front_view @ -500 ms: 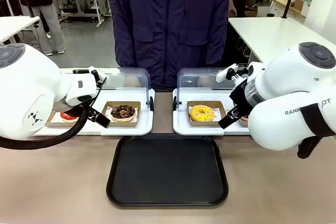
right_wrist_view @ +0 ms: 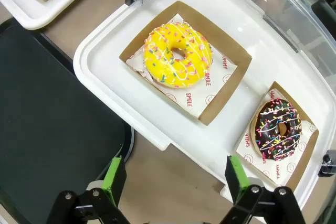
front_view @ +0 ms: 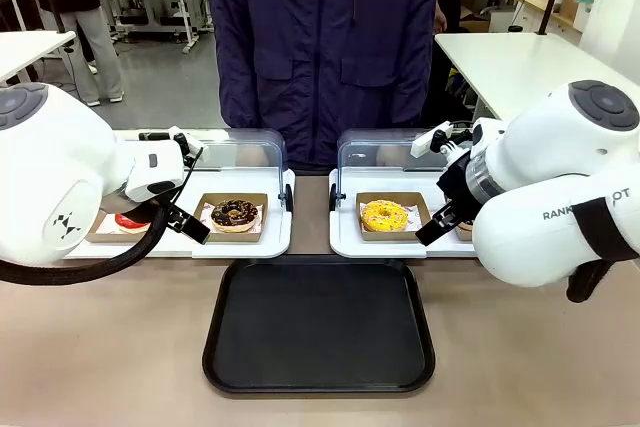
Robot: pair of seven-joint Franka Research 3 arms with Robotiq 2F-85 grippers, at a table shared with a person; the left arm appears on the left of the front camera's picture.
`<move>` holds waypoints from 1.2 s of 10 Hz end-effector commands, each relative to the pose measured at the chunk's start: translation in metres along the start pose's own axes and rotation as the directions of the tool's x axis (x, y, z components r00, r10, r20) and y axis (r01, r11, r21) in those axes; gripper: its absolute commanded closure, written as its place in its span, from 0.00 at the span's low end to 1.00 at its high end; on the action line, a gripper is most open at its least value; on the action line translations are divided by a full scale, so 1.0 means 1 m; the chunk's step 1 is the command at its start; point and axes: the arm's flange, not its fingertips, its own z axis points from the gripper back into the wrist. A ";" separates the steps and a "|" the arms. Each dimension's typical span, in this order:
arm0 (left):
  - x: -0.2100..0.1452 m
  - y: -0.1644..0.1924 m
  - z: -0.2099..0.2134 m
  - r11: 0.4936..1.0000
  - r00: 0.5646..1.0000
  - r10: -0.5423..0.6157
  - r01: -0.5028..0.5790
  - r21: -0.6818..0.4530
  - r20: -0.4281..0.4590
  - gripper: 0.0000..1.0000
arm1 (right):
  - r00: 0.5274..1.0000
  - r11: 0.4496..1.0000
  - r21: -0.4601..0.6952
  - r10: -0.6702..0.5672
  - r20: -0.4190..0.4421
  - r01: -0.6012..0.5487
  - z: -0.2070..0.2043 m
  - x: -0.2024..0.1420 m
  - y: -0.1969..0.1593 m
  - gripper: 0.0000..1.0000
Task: Move the fourth donut from the left to the tray.
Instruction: Pick up the Paper togo box containing the Donut indicated by the person and place it on the Handle tray.
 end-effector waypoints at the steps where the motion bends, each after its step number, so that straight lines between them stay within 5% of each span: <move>1: 0.000 0.000 0.000 1.000 1.000 0.000 0.000 0.000 0.000 0.00 | 1.000 1.000 0.001 -0.003 0.000 0.003 0.000 0.000 0.000 0.00; 6: 0.000 0.000 0.000 1.000 1.000 0.000 0.000 0.000 0.000 0.00 | 1.000 1.000 0.000 0.000 0.000 0.000 0.000 0.000 0.000 0.00; 9: 0.038 0.053 0.075 0.988 1.000 -0.023 0.023 -0.151 0.003 0.00 | 0.995 0.996 0.054 -0.079 0.067 0.076 0.086 0.027 -0.051 0.00; 12: 0.034 0.113 0.140 0.946 0.988 -0.146 0.154 -0.284 0.047 0.00 | 0.981 0.985 0.157 -0.096 0.167 0.070 0.165 -0.002 -0.127 0.00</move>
